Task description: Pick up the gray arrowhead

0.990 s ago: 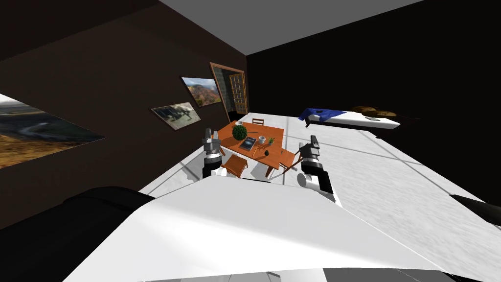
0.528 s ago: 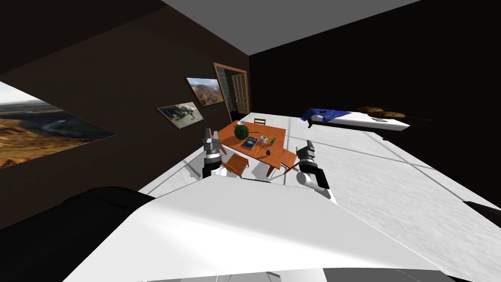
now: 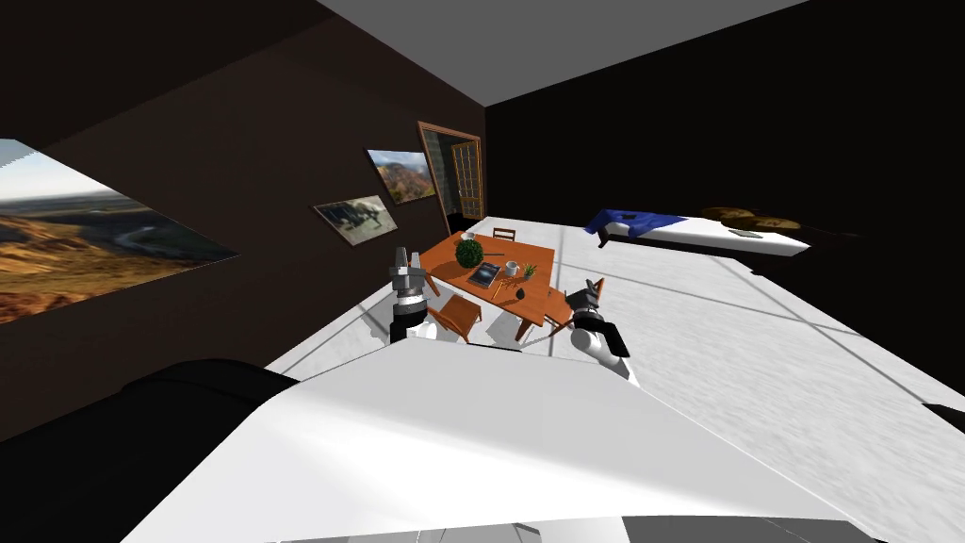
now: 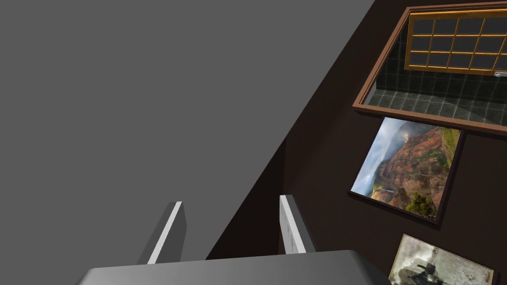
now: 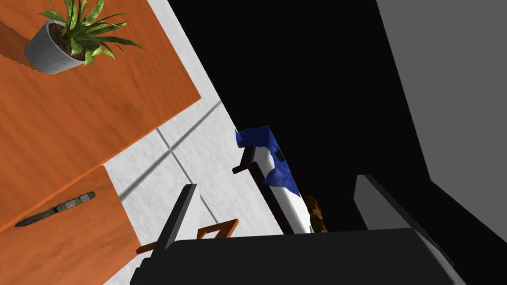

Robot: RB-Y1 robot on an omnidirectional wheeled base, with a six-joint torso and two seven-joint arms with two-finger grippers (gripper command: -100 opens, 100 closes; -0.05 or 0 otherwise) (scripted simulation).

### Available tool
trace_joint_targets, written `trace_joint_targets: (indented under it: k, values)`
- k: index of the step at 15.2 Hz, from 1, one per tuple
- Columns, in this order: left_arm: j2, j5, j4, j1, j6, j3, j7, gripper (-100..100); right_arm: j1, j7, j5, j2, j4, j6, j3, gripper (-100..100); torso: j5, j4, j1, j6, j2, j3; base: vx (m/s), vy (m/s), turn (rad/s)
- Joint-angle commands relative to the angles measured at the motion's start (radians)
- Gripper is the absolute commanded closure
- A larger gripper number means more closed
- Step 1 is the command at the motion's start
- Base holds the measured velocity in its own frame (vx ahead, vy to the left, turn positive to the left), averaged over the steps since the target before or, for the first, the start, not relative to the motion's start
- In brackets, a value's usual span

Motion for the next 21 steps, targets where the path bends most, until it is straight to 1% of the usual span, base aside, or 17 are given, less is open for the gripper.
trace_joint_targets:
  k: [1, 3, 4, 5, 6, 7, 8, 9, 10, 12, 13, 14, 15, 17, 19, 20, 21]
  values:
    - [0.0, 0.0, 0.0, 0.0, 0.0, 0.0, 0.0, 0, -0.034, -0.011, -0.05, 0.005, 0.05, 0.029, -0.01, -100, 0.0, 0.0, 0.0, 0.0, 0.0, 0.0, -0.006, 0.016, 0.039]
    - [0.0, 0.0, 0.0, 0.0, 0.0, 0.0, 0.0, 0, -0.034, -0.011, -0.056, 0.005, 0.065, 0.029, -0.01, -100, 0.0, 0.0, 0.0, 0.0, 0.0, 0.0, -0.004, 0.014, 0.031]
    - [0.0, 0.0, 0.0, 0.0, 0.0, 0.0, 0.0, 0, -0.056, -0.025, -0.098, 0.005, 0.104, 0.053, -0.018, -100, 0.0, 0.0, 0.0, 0.0, -0.001, 0.0, -0.003, 0.014, 0.03]
    - [0.0, 0.0, 0.0, 0.0, 0.0, 0.0, 0.0, 0, -0.056, -0.025, -0.102, 0.005, 0.111, 0.053, -0.018, -100, 0.0, 0.0, 0.0, 0.0, -0.001, 0.0, -0.003, 0.016, 0.042]
    - [0.0, 0.0, 0.0, 0.0, 0.0, 0.0, 0.0, 0, -0.078, -0.038, -0.135, 0.007, 0.148, 0.075, -0.026, -100, 0.0, 0.0, 0.0, 0.0, -0.001, 0.0, -0.004, 0.021, 0.067]
    - [0.0, 0.0, 0.0, 0.0, 0.0, 0.0, 0.0, 0, -0.078, -0.038, -0.147, 0.007, 0.157, 0.075, -0.026, -100, 0.0, 0.0, 0.0, 0.0, -0.001, 0.0, -0.004, 0.021, 0.053]
    - [0.0, 0.0, 0.0, 0.0, 0.0, 0.0, 0.0, 0, -0.1, -0.052, -0.176, 0.009, 0.18, 0.098, -0.035, -100, 0.0, 0.0, 0.0, 0.0, -0.001, 0.0, -0.003, 0.021, 0.044]
    - [0.0, 0.0, 0.0, 0.0, 0.0, 0.0, 0.0, 0, -0.1, -0.052, -0.192, 0.009, 0.202, 0.098, -0.035, -100, 0.0, 0.0, 0.0, 0.0, -0.001, 0.0, 0.001, 0.022, 0.039]
    - [0.0, 0.0, 0.0, 0.0, 0.0, 0.0, 0.0, 0, -0.123, -0.066, -0.219, 0.012, 0.23, 0.119, -0.043, -100, 0.0, 0.0, 0.0, 0.0, -0.001, -0.001, 0.0, 0.026, 0.057]
    - [0.0, 0.0, 0.0, 0.0, 0.0, 0.0, 0.0, 0, -0.123, -0.066, -0.236, 0.012, 0.247, 0.119, -0.043, -100, 0.0, 0.0, 0.001, 0.0, -0.001, -0.001, 0.0, 0.021, 0.026]
    - [0.0, 0.0, 0.0, 0.0, 0.0, 0.0, 0.0, 0, -0.145, -0.081, -0.273, 0.016, 0.281, 0.14, -0.051, -100, 0.0, 0.0, 0.0, 0.0, -0.001, -0.001, 0.002, 0.02, 0.025]
    - [0.0, 0.0, 0.0, 0.0, 0.0, 0.0, 0.0, 0, -0.145, -0.081, -0.28, 0.016, 0.291, 0.14, -0.051, -100, 0.0, 0.0, 0.0, 0.0, -0.001, -0.001, 0.002, 0.02, 0.035]
    - [0.0, 0.0, 0.0, 0.0, 0.0, 0.0, 0.0, 0, -0.168, -0.095, -0.315, 0.02, 0.317, 0.161, -0.06, -100, 0.0, 0.0, 0.0, 0.0, -0.001, -0.001, 0.001, 0.026, 0.054]
    - [0.0, 0.0, 0.0, 0.0, 0.0, 0.0, 0.0, 0, -0.168, -0.095, -0.322, 0.02, 0.334, 0.161, -0.06, -100, 0.0, 0.0, 0.001, 0.0, -0.001, -0.001, 0.002, 0.023, 0.026]
    - [0.0, 0.0, 0.0, 0.0, 0.0, 0.0, 0.0, 0, -0.212, -0.125, -0.391, 0.03, 0.403, 0.198, -0.076, -100, 0.0, 0.0, 0.001, 0.0, -0.001, -0.001, 0.005, 0.032, 0.039]
    - [0.0, 0.0, 0.0, 0.0, 0.0, 0.0, 0.0, 0, -0.212, -0.125, -0.403, 0.03, 0.417, 0.198, -0.076, -100, 0.0, 0.0, 0.002, 0.0, -0.001, -0.001, 0.01, 0.043, 0.046]
    - [0.0, 0.0, 0.0, 0.0, 0.0, 0.0, 0.0, 0, -0.233, -0.141, -0.431, 0.035, 0.445, 0.216, -0.083, -100, 0.0, 0.0, 0.002, 0.0, -0.001, -0.001, 0.006, 0.047, 0.048]
